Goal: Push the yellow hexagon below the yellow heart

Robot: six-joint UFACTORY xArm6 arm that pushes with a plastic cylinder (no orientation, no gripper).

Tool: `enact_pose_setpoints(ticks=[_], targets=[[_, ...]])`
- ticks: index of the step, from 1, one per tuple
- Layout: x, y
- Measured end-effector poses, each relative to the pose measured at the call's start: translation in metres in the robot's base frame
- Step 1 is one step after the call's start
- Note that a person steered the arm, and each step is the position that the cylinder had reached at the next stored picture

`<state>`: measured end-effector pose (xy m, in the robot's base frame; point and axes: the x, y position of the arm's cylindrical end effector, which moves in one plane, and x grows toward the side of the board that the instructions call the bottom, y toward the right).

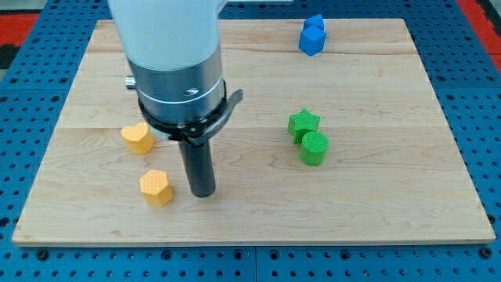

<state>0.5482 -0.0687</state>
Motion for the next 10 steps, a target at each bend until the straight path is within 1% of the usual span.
enact_pose_setpoints(ticks=[1, 2, 5, 7, 8, 10], targets=[[0.0, -0.006], [0.023, -0.007], [0.023, -0.004], [0.022, 0.02], [0.017, 0.02], [0.01, -0.042]])
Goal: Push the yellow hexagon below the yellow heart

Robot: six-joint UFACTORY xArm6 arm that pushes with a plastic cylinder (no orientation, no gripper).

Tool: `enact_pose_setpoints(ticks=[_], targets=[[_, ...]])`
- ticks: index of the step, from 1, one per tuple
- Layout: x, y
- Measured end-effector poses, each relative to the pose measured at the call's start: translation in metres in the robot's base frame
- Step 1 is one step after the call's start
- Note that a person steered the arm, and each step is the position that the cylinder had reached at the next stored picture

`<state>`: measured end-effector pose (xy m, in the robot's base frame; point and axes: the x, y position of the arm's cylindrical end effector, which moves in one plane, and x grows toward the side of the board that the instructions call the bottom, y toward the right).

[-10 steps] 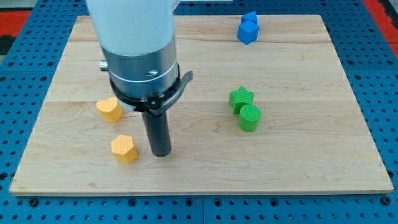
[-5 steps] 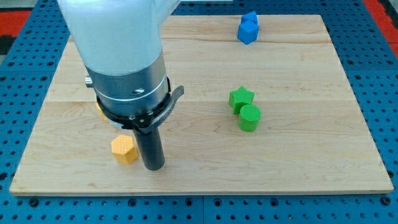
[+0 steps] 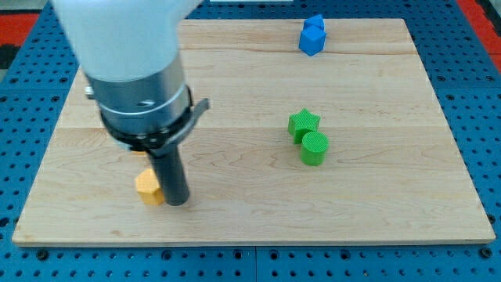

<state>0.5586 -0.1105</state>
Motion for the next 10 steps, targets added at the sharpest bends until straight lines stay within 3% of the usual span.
enact_pose_setpoints(ticks=[2, 3, 4, 5, 6, 10], targets=[[-0.011, -0.052], [-0.007, -0.022], [0.019, -0.026], [0.02, -0.101], [-0.001, -0.128], [-0.017, -0.079]])
